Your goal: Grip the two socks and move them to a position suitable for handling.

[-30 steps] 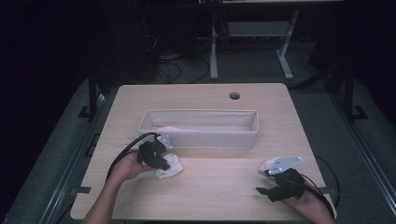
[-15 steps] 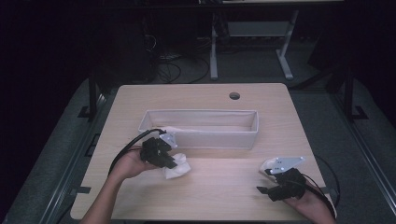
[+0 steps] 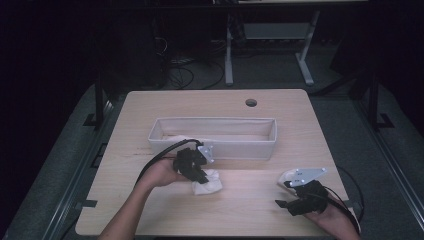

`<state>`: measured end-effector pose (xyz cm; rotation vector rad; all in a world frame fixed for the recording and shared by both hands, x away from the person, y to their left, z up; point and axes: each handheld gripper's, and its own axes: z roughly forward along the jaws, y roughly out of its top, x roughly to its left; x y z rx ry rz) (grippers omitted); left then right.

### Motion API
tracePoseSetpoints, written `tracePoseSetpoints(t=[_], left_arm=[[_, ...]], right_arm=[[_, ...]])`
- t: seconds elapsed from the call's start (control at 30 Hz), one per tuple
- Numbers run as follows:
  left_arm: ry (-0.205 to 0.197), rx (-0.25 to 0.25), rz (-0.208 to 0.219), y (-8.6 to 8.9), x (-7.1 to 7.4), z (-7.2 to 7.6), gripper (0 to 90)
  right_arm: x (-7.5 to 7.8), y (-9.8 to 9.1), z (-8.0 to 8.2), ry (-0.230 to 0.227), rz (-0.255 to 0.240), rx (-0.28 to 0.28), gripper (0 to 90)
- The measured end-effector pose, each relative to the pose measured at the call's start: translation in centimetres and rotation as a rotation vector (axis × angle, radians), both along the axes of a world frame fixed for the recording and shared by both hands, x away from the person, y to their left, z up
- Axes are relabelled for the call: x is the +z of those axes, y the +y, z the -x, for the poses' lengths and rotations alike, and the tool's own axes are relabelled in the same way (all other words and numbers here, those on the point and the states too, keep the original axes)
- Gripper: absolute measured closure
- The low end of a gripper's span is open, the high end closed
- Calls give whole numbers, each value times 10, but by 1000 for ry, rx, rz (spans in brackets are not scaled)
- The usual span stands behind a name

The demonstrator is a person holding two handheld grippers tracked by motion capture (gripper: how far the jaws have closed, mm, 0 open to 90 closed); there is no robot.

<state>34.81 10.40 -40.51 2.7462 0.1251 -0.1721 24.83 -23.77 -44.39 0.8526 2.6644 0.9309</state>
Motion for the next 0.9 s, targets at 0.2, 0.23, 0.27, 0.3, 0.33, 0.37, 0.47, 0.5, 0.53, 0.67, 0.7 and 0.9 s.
tracePoseSetpoints(t=[0.2, 0.23, 0.27, 0.3, 0.33, 0.37, 0.47, 0.5, 0.53, 0.67, 0.7, 0.9], left_arm=[[21, -31, -20, -18, -9, -7, 803], [20, -32, -26, -19, -11, -8, 801], [22, -30, -27, -20, -13, -9, 801], [25, -35, -34, -21, -15, -10, 800], [20, -44, -44, -22, -17, -11, 798], [20, -42, -49, -22, -19, -11, 793], [21, -33, -55, -23, -23, -15, 752], [24, -24, -53, -23, -24, -16, 717], [26, -14, -49, -23, -24, -17, 673], [20, -8, -32, -21, -18, -16, 581], [8, -5, -31, -20, -17, -15, 580], [25, 20, -40, -15, -14, -16, 651]], right_arm=[[0, -1, -1, 1, -10, 2, 295], [0, -1, -1, 2, -6, 2, 295], [0, -1, 0, 3, -4, 3, 295], [0, -1, 0, 2, -3, 3, 295], [0, -1, 0, 1, -3, 4, 295], [0, -1, 0, 1, -7, 4, 295], [0, -1, 0, 4, -10, 5, 295], [0, 0, 0, 5, -6, 5, 295], [-1, 0, 0, 8, -6, 7, 295], [-1, 0, 0, 8, -2, 9, 295], [0, 0, 0, 4, -1, 12, 295], [-1, 3, 1, 10, 3, 17, 295]])
